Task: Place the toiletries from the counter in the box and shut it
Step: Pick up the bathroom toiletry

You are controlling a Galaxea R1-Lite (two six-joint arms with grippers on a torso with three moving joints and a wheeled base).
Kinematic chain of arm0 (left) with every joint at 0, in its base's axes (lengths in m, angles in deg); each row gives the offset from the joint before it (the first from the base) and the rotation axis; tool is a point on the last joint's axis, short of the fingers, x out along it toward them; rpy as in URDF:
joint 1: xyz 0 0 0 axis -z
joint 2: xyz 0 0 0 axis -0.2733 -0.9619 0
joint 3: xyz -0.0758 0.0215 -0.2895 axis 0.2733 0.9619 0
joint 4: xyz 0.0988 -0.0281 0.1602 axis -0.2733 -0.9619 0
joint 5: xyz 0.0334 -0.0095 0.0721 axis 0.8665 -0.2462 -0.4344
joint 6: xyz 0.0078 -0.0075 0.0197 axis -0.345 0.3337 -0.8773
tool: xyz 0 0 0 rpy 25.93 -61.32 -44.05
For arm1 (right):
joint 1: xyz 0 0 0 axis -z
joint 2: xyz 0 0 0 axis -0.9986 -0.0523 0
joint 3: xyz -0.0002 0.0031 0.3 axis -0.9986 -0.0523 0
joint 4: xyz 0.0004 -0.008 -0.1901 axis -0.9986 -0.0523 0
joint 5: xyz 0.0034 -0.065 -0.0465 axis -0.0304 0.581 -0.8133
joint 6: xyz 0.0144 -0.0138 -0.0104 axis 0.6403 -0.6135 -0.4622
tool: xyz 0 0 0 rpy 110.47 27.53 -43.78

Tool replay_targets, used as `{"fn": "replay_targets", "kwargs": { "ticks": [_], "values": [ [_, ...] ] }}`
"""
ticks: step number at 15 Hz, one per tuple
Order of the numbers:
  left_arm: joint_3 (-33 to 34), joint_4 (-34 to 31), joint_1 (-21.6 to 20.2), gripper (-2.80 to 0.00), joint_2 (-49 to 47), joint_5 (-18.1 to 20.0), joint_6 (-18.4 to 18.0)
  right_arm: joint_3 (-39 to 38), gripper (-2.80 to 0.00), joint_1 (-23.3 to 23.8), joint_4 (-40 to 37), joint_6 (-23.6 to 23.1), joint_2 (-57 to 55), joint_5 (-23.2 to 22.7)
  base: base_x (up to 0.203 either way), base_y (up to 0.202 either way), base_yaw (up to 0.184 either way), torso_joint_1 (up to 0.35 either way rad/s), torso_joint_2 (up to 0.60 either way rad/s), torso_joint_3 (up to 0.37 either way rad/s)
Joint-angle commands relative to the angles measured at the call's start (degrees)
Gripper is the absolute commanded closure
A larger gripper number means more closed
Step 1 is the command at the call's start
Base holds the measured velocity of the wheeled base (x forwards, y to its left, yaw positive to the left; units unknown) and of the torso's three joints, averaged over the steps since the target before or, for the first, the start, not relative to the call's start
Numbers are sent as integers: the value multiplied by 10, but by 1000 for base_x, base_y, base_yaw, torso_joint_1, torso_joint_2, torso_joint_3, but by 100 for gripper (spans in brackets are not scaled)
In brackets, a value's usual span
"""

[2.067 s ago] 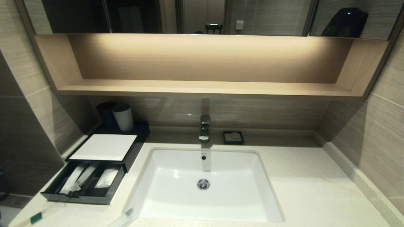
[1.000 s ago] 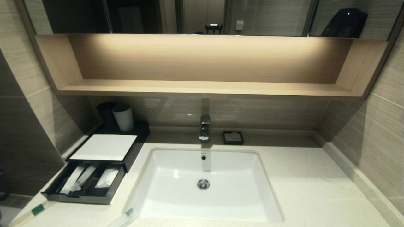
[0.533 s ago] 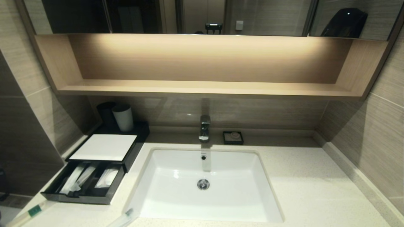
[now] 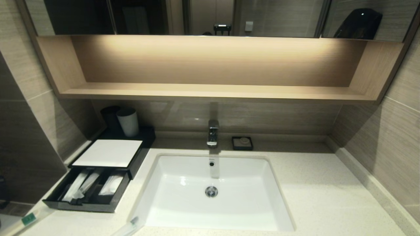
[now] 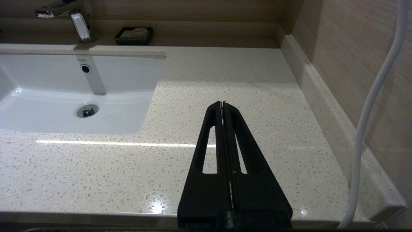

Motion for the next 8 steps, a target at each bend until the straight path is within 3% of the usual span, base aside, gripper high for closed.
{"fn": "replay_targets", "kwargs": {
  "ticks": [1, 8],
  "values": [
    [0, -7, -8, 0, 18, 3, -7, 0, 0, 0, 0, 0, 0, 0, 0, 0, 0, 0, 0, 0],
    [0, -26, -46, 0, 85, 8, -6, 0, 0, 0, 0, 0, 0, 0, 0, 0, 0, 0, 0, 0]
  ]
}}
